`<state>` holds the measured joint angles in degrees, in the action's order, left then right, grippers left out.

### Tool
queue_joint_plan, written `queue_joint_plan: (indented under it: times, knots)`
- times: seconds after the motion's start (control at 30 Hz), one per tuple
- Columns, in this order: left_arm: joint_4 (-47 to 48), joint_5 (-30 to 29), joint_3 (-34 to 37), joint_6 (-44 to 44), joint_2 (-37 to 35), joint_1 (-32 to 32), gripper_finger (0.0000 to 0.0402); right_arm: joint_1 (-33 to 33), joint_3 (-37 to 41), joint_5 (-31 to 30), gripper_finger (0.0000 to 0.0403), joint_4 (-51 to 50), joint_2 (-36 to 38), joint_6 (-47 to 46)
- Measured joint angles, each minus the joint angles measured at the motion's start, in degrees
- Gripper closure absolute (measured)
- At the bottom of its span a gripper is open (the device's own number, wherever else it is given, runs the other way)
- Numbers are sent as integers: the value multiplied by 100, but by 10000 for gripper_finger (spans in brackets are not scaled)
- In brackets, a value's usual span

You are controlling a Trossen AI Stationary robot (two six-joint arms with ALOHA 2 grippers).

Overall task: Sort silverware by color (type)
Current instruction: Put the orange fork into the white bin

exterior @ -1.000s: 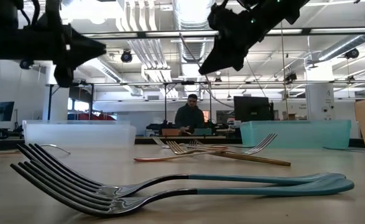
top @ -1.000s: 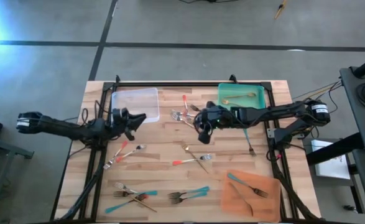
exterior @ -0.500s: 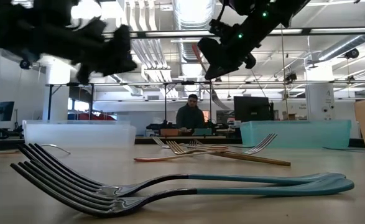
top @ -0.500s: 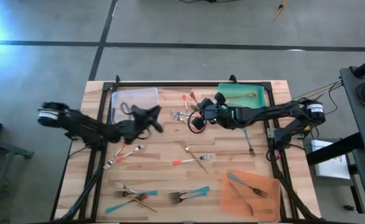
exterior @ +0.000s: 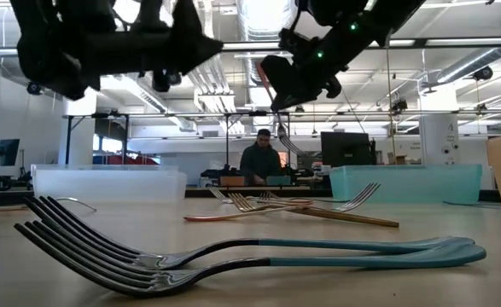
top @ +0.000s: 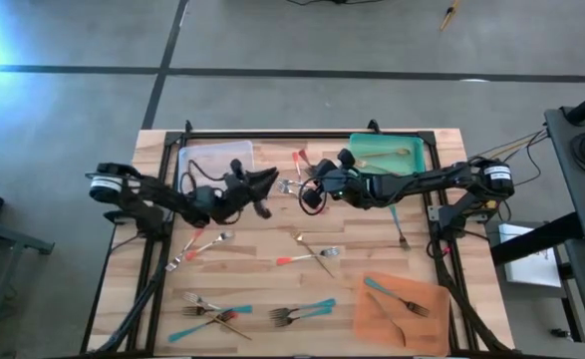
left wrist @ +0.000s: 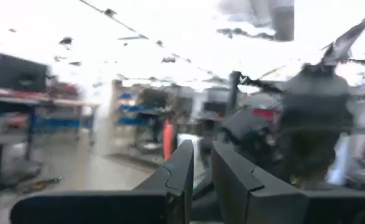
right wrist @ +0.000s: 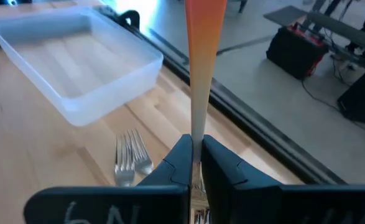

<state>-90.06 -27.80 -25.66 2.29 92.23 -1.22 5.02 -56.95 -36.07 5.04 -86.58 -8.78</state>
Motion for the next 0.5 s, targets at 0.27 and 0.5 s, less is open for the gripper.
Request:
queue_joint_plan:
  times: [0.27, 0.5]
  knots:
    - [172, 31, -285, -546, 451, -323, 354, 15, -1, 4, 390, 130, -12, 290]
    - [616, -43, -845, 59, 683, -332, 303, 20, 0, 11, 390, 124, -12, 309]
